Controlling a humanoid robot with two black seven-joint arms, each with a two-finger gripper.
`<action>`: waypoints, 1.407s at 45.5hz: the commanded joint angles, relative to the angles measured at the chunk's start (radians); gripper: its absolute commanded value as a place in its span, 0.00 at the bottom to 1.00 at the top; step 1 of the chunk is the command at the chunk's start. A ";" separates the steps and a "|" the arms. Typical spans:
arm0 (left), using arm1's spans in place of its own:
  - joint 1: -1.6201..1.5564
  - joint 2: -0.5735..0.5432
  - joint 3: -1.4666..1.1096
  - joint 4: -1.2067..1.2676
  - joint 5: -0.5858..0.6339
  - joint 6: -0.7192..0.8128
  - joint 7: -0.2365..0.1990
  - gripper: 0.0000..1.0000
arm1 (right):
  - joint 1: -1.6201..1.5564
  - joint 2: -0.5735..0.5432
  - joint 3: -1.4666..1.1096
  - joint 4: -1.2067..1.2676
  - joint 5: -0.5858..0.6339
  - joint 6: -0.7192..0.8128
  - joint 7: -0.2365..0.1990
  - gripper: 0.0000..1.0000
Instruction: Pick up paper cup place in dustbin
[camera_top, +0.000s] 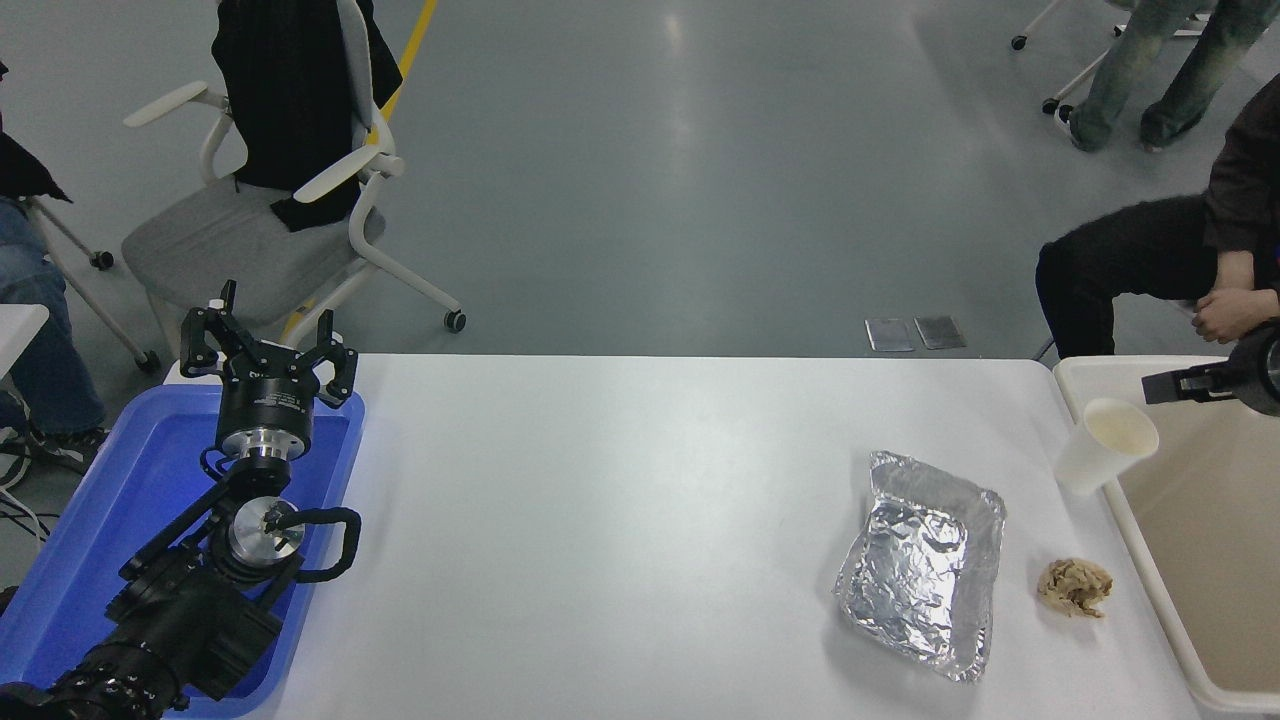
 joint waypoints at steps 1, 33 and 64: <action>0.000 0.000 0.000 -0.001 0.000 0.000 0.000 0.99 | -0.139 0.041 0.109 -0.105 0.048 -0.043 -0.033 1.00; 0.000 0.000 0.000 -0.001 0.000 0.000 0.000 0.99 | -0.251 0.094 0.327 -0.127 0.063 -0.112 -0.133 0.76; 0.000 0.000 0.000 0.001 0.000 0.000 0.000 0.99 | -0.251 0.096 0.396 -0.105 0.065 -0.092 -0.151 0.00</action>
